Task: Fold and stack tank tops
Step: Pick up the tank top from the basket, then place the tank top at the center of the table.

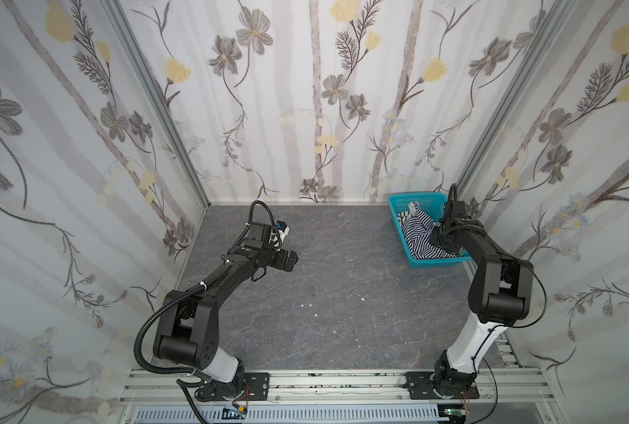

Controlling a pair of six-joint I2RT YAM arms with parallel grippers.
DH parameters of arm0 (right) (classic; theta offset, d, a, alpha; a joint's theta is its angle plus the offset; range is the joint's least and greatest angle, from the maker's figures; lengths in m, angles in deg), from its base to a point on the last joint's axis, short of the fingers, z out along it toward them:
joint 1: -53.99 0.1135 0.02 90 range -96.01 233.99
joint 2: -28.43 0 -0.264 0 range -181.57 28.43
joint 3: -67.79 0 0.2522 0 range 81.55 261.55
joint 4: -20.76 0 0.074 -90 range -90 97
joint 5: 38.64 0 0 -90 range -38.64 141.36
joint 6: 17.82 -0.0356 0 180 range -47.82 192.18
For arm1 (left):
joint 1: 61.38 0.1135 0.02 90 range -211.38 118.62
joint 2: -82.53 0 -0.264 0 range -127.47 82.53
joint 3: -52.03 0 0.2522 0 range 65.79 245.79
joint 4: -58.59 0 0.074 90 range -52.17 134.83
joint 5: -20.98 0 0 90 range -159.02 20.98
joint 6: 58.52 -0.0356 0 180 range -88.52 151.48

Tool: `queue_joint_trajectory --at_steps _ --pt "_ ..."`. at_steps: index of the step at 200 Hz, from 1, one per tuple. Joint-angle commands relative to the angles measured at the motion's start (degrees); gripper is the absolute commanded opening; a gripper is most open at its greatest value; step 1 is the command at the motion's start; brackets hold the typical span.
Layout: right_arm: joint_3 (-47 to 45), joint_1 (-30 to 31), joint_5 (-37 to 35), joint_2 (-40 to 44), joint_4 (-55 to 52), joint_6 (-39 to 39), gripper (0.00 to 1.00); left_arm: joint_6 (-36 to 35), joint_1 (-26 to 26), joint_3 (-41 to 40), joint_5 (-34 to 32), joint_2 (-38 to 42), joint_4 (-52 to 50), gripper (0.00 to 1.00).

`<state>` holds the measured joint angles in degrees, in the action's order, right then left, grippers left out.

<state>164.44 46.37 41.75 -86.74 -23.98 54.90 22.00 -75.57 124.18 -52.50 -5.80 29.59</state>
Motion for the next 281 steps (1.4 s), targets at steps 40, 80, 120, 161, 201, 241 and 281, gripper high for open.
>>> queue_joint_trajectory --at_steps 40,80,120,161,201,241,281 --pt "0.1 0.6 4.9 10.7 2.3 -0.3 0.00 -0.5 0.0 0.4 -0.6 -1.3 -0.3 1.00" --pt "3.9 1.0 12.2 20.8 0.9 -3.0 0.00 -0.3 0.0 0.7 -0.5 -1.8 -0.2 1.00" --pt "11.8 3.9 17.6 29.2 -0.8 -5.7 0.00 0.7 0.0 1.6 -2.4 -3.0 -0.3 1.00" --pt "22.5 10.8 20.8 32.0 -3.9 -7.3 0.00 0.9 0.1 1.8 -2.8 -2.7 -0.2 1.00" --pt "32.4 19.5 25.3 31.3 -4.6 -7.7 0.00 0.9 0.1 2.0 -4.3 -2.1 -0.2 1.00" --pt "36.9 25.7 30.8 26.3 -1.9 -10.4 0.00 1.2 0.8 2.1 -6.6 -1.6 -0.2 1.00" --pt "37.2 29.8 32.6 16.5 5.1 -14.4 0.00 2.3 3.3 2.5 -6.8 -1.7 -0.2 1.00"
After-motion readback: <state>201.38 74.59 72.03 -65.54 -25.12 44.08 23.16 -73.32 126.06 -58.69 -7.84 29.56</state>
